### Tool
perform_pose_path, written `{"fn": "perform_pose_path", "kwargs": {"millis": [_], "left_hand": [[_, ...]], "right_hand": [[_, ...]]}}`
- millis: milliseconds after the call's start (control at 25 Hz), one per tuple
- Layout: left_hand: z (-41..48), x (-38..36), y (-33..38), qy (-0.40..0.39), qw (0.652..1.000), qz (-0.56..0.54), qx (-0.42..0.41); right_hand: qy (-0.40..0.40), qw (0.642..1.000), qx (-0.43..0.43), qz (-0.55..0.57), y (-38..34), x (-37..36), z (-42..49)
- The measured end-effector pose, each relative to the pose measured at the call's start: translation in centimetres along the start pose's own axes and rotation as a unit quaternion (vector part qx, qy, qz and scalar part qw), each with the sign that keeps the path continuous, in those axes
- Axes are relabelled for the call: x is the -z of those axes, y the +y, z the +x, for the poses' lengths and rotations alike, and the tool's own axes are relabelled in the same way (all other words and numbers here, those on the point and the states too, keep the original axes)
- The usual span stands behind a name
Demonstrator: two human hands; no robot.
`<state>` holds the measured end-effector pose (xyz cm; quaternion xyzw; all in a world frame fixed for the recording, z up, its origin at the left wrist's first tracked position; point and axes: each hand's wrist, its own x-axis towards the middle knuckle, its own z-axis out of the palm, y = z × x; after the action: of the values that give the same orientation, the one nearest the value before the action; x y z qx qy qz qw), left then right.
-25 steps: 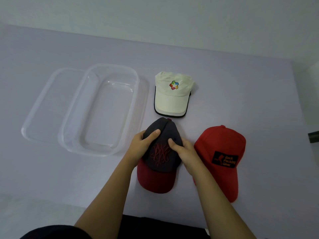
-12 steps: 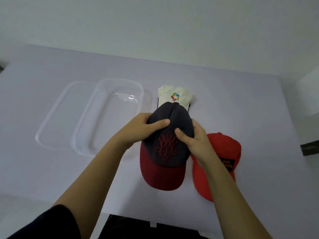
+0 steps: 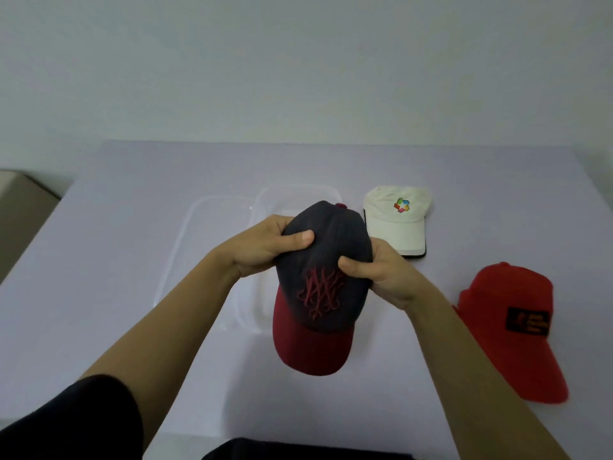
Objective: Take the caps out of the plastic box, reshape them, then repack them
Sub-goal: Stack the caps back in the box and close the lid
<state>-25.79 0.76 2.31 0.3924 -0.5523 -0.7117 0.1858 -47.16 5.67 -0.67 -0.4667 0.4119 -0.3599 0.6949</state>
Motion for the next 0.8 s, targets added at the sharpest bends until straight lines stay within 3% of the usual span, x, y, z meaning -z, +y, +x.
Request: {"fn": "perform_pose_path", "kwargs": {"millis": [120,240,400,520,600,720,800], "left_hand": [[-0.5,2.0,-0.5,-0.021,0.999,-0.045,0.012],[-0.5,3.3,1.1,0.008,0.996,0.091,0.022],[-0.2,4.7,2.9,-0.052,0.974,0.213,0.061],[0.5,5.6,2.6,-0.033,0.980,0.183,0.073],[1.2,6.4,2.4,-0.019,0.986,0.149,0.075],[2.6,7.8,1.7,-0.011,0.987,0.129,0.098],[3.7,8.2,0.4,-0.010,0.983,0.128,0.129]], "right_hand": [[-0.013,1.000,-0.005,0.023,-0.3,-1.5,1.3],[0.041,0.998,-0.009,-0.051,-1.1,-1.7,1.9],[0.096,0.992,0.004,-0.081,-1.6,-2.4,2.7],[0.129,0.986,0.011,-0.102,-0.9,-2.8,3.4],[0.219,0.971,-0.001,-0.099,0.8,-3.1,3.4],[0.375,0.914,-0.094,-0.121,5.7,-3.8,3.0],[0.364,0.906,-0.166,-0.137,8.6,-5.0,2.7]]}}
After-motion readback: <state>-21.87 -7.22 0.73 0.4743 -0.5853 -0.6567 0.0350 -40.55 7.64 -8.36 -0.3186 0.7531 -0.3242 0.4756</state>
